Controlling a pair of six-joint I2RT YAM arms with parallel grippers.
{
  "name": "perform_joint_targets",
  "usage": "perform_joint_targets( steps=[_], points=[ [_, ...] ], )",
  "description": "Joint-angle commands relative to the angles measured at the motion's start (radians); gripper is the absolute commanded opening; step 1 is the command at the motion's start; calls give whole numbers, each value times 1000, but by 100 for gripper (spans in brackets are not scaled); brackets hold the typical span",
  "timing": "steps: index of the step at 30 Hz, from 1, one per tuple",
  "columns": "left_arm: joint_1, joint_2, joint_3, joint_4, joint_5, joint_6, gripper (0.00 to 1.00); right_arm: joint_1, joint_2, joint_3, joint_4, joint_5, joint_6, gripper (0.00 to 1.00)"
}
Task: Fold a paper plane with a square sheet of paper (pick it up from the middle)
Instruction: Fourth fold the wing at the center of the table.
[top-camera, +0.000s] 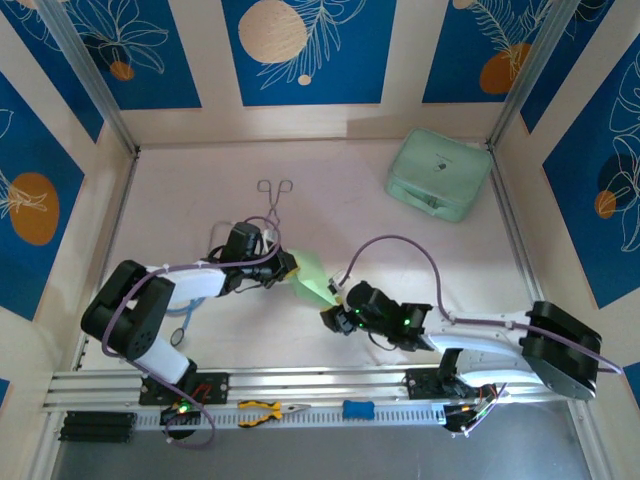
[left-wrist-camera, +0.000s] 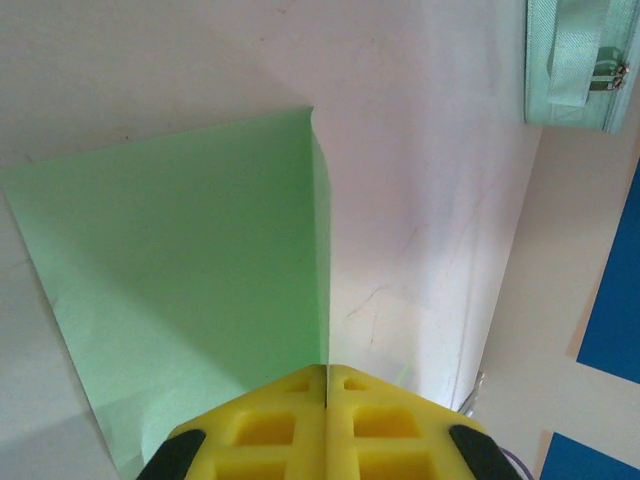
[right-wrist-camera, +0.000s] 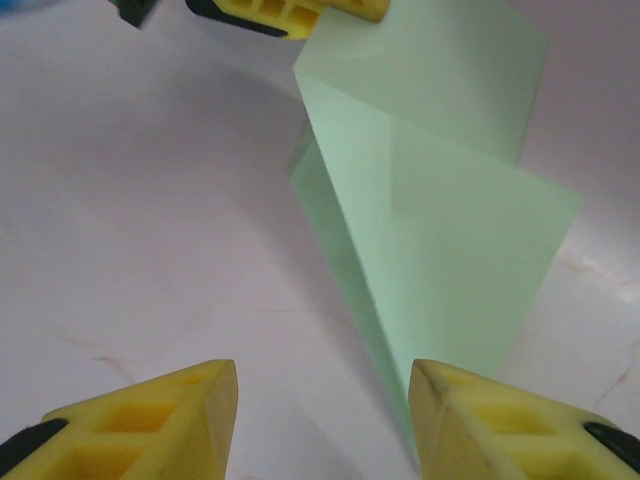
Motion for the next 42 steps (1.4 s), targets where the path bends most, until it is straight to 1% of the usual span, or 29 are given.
perform_joint_targets(
  steps=[1, 3, 9, 14, 18, 24, 29, 36, 39, 42],
  points=[
    [-10, -23, 6, -23, -16, 0, 2, 44, 72, 39, 87, 186, -184, 49],
    [-11, -22, 10, -32, -15, 3, 2, 54, 120, 52, 119, 230, -209, 50],
    [-11, -34, 23, -73, -19, 25, 3, 55, 187, 65, 162, 272, -212, 49],
    [-11, -37, 25, -81, -20, 32, 3, 52, 197, 59, 168, 227, -202, 48],
    [-11, -29, 31, -84, -11, 33, 3, 43, 198, 22, 248, 185, -182, 50],
    [-11, -34, 26, -83, -9, 36, 3, 42, 217, 21, 276, 137, -243, 50],
    [-11, -25, 28, -79, 0, 34, 3, 40, 225, 17, 284, 141, -307, 50],
    [-11, -26, 28, -84, 4, 33, 3, 30, 234, 27, 278, 130, -334, 50],
    [-11, -25, 29, -86, 6, 32, 3, 29, 256, 31, 305, 198, -318, 50],
    [-11, -25, 29, -86, 9, 33, 2, 14, 272, 35, 319, 183, -323, 50]
  ],
)
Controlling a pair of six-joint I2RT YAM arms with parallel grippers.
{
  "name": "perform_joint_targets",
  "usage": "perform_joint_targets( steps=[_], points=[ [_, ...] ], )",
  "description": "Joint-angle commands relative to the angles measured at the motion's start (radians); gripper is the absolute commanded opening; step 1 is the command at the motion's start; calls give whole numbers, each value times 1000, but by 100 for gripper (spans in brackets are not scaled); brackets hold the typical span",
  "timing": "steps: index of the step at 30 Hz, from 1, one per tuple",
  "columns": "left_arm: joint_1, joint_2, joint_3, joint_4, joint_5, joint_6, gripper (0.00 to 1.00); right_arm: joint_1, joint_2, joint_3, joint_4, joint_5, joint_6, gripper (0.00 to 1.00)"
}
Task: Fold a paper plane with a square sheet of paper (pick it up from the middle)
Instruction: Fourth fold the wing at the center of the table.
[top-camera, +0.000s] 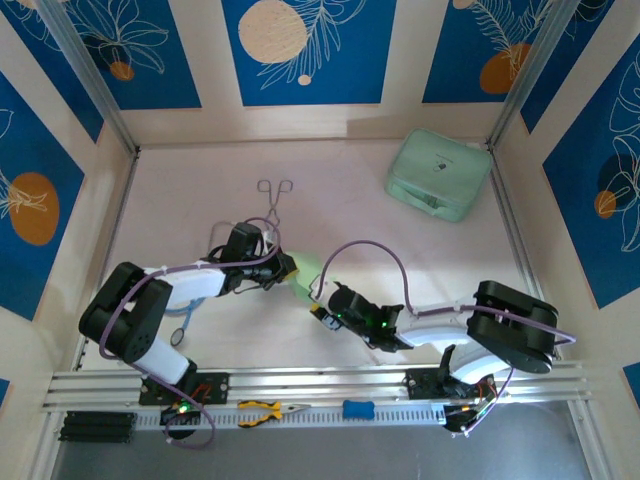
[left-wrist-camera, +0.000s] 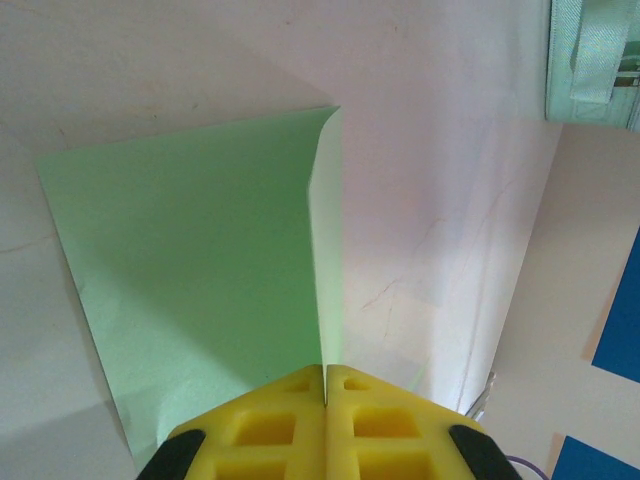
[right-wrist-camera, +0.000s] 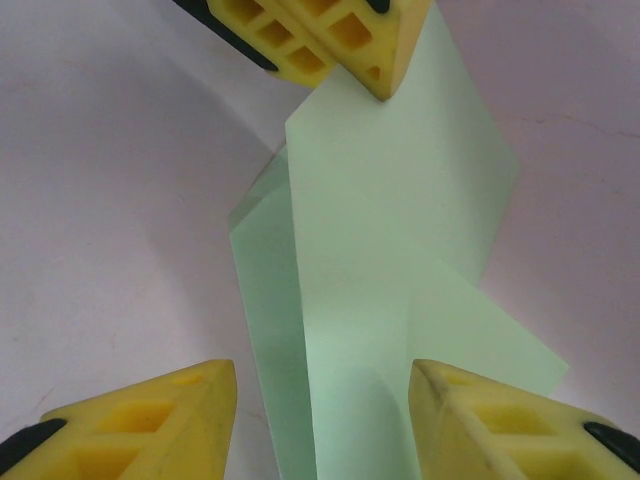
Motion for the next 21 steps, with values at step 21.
perform_joint_targets(
  steps=[21],
  points=[
    [-7, -2, 33, -40, 27, 29, 2, -43, 64, 33, 24, -29, 57, 33]
  ],
)
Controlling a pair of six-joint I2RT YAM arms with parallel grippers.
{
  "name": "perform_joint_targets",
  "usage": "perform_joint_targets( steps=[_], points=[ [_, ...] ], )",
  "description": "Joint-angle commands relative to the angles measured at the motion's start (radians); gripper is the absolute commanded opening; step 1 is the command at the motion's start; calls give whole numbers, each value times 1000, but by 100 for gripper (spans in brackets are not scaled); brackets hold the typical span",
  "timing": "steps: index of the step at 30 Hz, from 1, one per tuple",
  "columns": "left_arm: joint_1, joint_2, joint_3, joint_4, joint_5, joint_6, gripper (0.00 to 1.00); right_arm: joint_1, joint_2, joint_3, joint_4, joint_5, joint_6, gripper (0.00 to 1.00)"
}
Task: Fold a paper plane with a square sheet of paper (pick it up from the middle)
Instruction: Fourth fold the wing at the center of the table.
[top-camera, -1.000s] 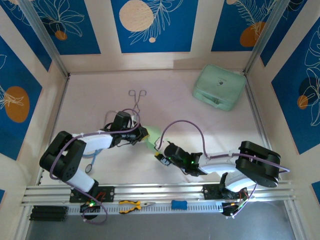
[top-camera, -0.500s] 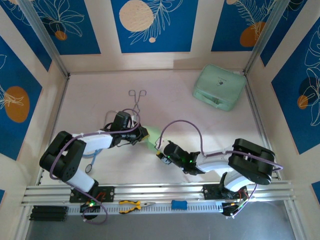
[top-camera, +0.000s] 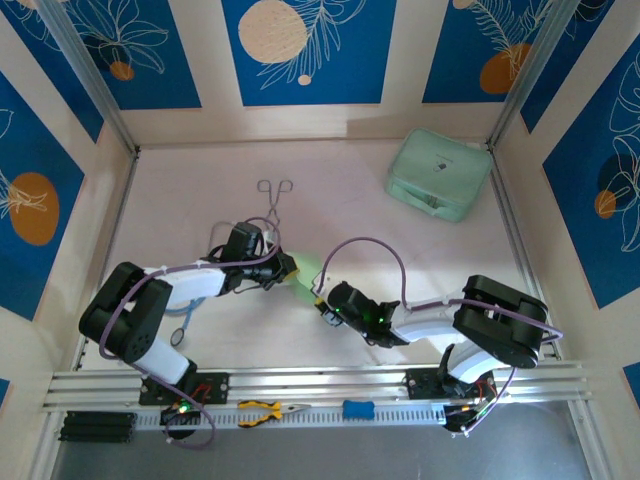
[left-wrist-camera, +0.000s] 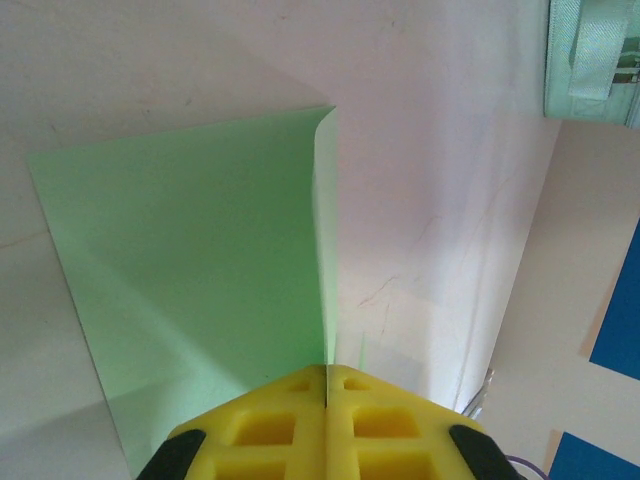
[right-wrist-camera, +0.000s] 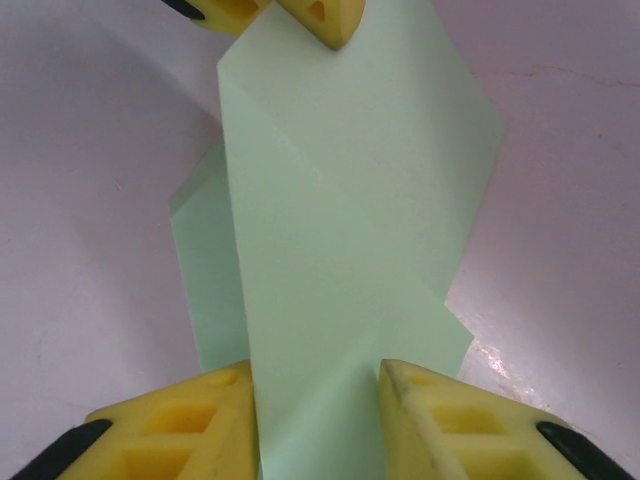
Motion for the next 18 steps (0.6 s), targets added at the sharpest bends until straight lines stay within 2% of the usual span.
perform_joint_targets(
  steps=[1, 18],
  points=[
    [-7, -3, 27, -29, 18, 31, 3, -2, 11, 23, 12, -14, 22, 30],
    [-7, 1, 29, -34, 13, 32, 3, -8, 22, 25, -3, -52, 55, 18]
  ],
)
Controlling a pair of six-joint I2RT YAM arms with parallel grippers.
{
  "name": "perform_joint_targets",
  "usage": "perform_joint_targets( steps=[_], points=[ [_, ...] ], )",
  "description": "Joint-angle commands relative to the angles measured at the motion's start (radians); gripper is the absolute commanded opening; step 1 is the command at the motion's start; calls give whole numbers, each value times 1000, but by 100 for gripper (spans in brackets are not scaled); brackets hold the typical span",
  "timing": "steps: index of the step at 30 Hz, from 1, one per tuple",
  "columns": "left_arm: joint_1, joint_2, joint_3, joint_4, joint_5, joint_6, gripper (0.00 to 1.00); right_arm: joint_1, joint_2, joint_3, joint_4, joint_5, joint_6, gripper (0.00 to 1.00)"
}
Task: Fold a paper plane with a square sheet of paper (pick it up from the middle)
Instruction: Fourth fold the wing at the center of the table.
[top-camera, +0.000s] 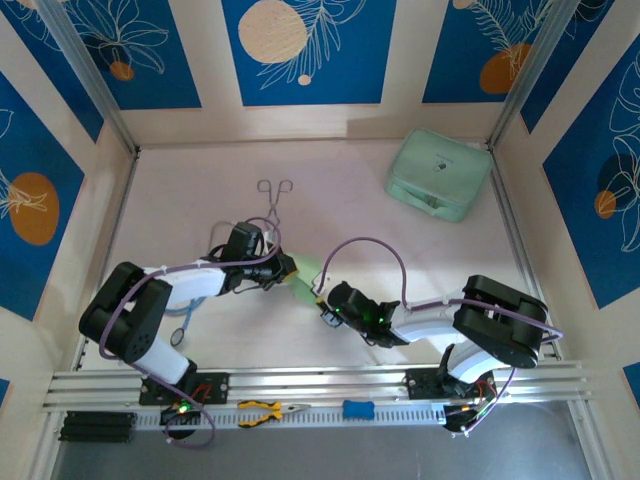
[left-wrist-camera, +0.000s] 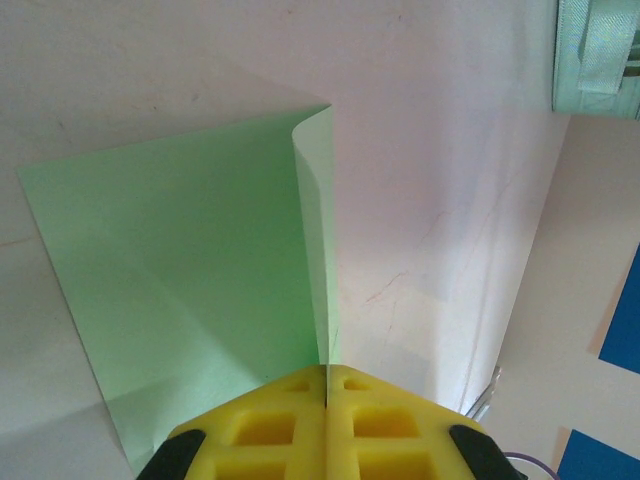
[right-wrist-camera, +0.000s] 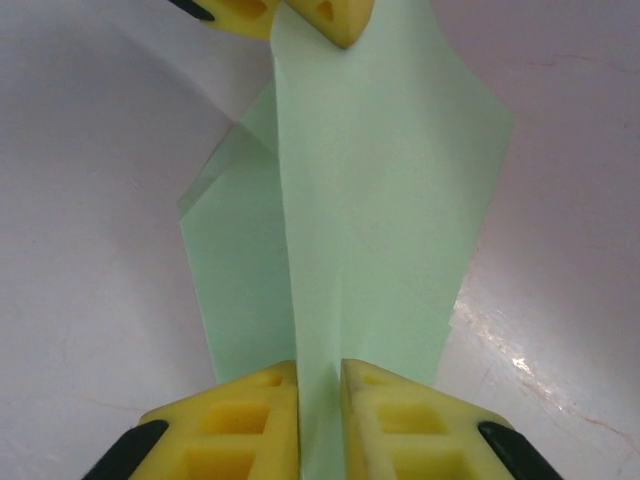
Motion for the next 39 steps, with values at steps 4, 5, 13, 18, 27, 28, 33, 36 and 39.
perform_joint_targets(
  steps=[4, 5, 13, 18, 27, 28, 33, 36, 39],
  points=[
    [-7, 0, 26, -20, 13, 16, 3, -6, 20, 23, -8, -21, 30, 19],
    [-7, -1, 26, -21, 13, 16, 2, -6, 19, 24, -12, -20, 31, 20],
    [-7, -3, 26, -25, 13, 16, 3, -6, 8, 15, -20, -25, 35, 20],
    [-7, -3, 24, -24, 12, 16, 2, -6, 8, 14, -21, -24, 38, 20],
    [-6, -3, 24, -27, 11, 17, 3, 0, -6, 2, -17, -16, 43, 20],
    [-7, -3, 24, -28, 11, 16, 3, 1, -6, -1, -20, -13, 44, 20],
    [-7, -4, 24, -27, 11, 18, 3, 0, -11, -4, -21, -14, 41, 20],
    [-7, -3, 24, -26, 11, 15, 3, 1, -13, -7, -18, -14, 41, 21],
    [-7, -3, 26, -27, 12, 16, 3, 0, -15, -10, -16, -12, 41, 21]
  ],
)
